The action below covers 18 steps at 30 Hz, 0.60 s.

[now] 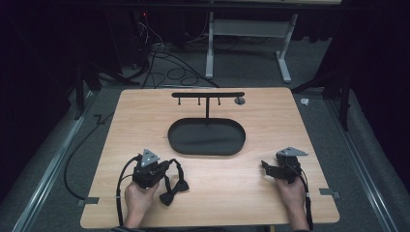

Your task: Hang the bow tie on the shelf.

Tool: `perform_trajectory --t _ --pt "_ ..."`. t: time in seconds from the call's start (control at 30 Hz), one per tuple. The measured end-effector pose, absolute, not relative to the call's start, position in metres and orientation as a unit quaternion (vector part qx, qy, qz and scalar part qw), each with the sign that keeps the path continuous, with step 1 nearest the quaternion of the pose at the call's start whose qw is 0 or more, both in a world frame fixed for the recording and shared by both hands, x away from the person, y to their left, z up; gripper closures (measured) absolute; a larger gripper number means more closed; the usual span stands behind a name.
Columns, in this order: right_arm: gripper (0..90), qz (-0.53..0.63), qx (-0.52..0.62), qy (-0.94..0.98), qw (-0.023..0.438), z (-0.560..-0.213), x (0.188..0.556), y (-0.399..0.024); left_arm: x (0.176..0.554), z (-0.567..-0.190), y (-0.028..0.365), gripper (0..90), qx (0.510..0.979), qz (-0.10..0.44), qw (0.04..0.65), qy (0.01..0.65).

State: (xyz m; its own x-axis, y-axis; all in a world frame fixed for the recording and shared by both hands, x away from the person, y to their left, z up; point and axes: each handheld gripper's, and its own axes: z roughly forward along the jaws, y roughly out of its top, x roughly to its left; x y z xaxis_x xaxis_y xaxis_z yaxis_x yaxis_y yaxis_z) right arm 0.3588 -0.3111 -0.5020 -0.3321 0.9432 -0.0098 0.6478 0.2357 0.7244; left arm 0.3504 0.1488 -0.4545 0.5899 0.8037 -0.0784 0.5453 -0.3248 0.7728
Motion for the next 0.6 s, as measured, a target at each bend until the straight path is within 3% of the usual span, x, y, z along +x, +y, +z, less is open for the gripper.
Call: perform_trajectory --t 0.6 --pt "31.6 0.319 0.529 0.751 0.231 -0.502 0.359 -0.311 0.359 -0.427 0.149 86.3 0.782 0.155 0.445 0.408"
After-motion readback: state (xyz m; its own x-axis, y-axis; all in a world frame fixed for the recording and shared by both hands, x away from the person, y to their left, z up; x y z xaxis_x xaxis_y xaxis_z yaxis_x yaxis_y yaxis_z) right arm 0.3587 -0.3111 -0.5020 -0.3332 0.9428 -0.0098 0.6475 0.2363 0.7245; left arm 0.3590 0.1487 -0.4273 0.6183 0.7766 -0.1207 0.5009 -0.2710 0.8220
